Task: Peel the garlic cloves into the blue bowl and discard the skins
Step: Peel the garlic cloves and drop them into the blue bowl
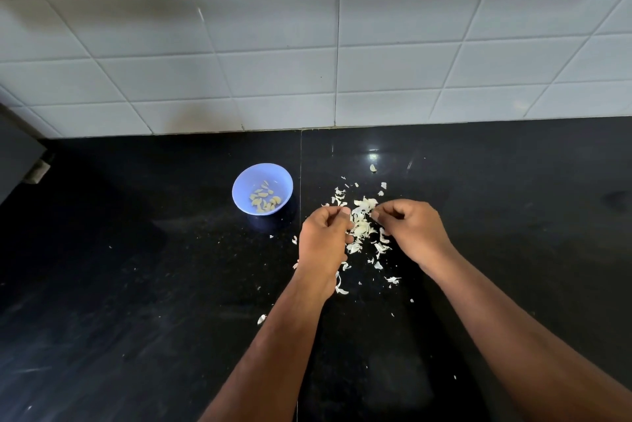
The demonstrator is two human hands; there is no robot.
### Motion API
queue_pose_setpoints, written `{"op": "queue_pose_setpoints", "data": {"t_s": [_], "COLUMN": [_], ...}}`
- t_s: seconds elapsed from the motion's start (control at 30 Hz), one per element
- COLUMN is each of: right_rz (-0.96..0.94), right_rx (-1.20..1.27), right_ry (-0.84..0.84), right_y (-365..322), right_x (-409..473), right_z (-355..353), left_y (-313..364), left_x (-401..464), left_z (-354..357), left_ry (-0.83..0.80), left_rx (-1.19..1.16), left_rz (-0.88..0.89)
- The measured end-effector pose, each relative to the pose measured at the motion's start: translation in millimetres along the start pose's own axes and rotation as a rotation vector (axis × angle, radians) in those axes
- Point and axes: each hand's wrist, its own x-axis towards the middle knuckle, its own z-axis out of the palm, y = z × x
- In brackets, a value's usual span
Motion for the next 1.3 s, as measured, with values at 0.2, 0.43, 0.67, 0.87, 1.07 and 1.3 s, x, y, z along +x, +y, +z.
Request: {"op": "queue_pose_setpoints", "data": {"t_s": [0.2, 0.43, 0.67, 0.87, 1.07, 1.3], "right_rz": [0.090, 0.072, 0.056, -0.057, -0.055, -0.067], "right_rx": [0.607, 0.632, 0.644, 0.488, 0.536, 0.585], "right_ry": [-0.085, -0.072, -0.096, -0.049, 0.020, -0.038], "right_y": [-18.3, -24.2, -29.8, -30.8, -34.4, -35.9], "right_x": [-29.4, -33.3, -36.3, -40.4, -33.5, -33.2], "right_z": [10.9, 11.9, 17.3, 24.9, 26.1, 17.3], "left_y": [7.1, 9.6, 9.7, 11.9, 13.4, 9.3], "left_x": [-8.0, -9.6, -12.0, -18.5, -16.5, -13.0], "left_z": [-0.1, -4.2, -6.3, -4.2, -8.4, -21.8], "left_ry": [-0.144, -0.165, -0.131, -0.076, 0.049, 0.010], "left_rx": [-0.198, -0.304, -0.283, -0.116, -0.044, 0.032], "left_rz": [-0.115, -0.179, -0.128, -0.030, -0.050, 0.021]}}
